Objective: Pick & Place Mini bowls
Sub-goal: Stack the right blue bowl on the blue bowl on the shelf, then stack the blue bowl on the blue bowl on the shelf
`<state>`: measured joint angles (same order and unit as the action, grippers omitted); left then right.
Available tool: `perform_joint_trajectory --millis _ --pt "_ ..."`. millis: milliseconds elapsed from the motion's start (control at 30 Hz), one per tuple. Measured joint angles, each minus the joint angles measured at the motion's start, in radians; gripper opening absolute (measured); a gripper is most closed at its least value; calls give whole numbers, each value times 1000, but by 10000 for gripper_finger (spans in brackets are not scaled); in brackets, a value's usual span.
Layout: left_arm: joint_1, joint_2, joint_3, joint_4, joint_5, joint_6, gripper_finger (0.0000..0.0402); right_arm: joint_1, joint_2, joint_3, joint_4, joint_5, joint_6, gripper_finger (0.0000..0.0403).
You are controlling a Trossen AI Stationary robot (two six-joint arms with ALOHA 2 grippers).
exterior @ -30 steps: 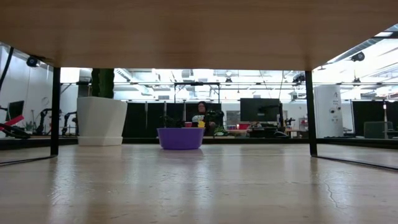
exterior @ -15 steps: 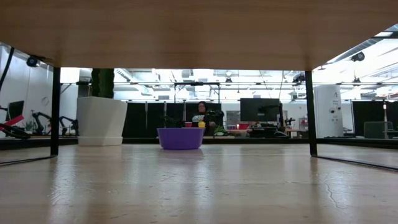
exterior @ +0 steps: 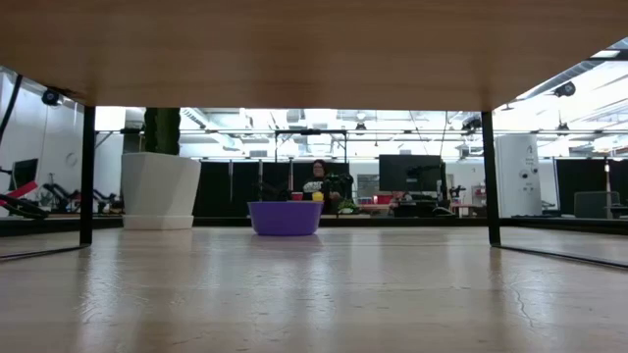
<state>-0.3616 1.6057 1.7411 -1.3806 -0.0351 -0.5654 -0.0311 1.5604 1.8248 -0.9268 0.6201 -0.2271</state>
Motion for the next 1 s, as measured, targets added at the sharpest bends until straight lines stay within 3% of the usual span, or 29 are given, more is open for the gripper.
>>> perform_joint_trajectory --millis 133,367,700,833,1000 --pt "14 -3 76 -65 -10 49 83 0 0 0 -19 0 18 192" --pt "95 -4 201 -79 -166 170 83 0 0 0 -82 -35 67 192" --pt "398 2 217 -63 -162 301 83 0 0 -3 -208 -82 164 192" --pt "536 27 213 -9 -82 405 83 0 0 -20 -219 -82 168 192" --pt "691 72 190 52 175 507 83 0 -1 -53 -218 -82 163 192"
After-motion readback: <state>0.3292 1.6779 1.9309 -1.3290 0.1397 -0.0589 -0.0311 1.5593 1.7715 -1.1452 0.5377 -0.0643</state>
